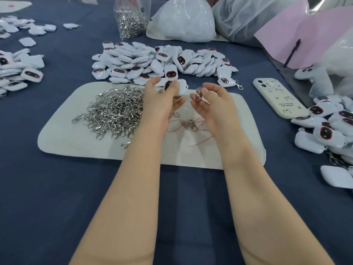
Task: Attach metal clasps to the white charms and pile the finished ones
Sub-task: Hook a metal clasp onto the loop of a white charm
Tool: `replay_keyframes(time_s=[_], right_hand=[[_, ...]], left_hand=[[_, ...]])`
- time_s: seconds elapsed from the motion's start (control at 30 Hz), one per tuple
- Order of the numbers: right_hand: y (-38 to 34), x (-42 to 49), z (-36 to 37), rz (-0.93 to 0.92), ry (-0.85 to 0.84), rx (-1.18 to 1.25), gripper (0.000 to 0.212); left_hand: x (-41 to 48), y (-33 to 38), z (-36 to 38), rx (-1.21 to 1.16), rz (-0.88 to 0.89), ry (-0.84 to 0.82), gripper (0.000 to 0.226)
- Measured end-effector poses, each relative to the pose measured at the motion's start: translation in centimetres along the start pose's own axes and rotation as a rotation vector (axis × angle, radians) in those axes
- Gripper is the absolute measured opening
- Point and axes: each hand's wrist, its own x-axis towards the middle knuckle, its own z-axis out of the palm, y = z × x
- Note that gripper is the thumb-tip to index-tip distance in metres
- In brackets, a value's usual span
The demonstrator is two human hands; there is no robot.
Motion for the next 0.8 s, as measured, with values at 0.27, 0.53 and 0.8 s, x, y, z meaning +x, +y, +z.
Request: replay_keyframes(time_s=[0.27,0.53,0.8], right_hand=[[0.12,0.31,-0.58,-0.119,-0.014,-0.285,0.023],[0.01,0.25,-0.36,-0.085,-0.044,-0.094,0.021],[0.17,0.18,-0.18,-0.133,-0.093,-0.193,0.019]], left_hand=[[-0.19,0.31,0.15,0.113,-0.115,-0.067,0.005],[-0.66,0.52,0.46,0.360,-0.014,-0.159,0.020],[-0.89,0.20,0.79,0.685,0.168,-0.169,0.019]])
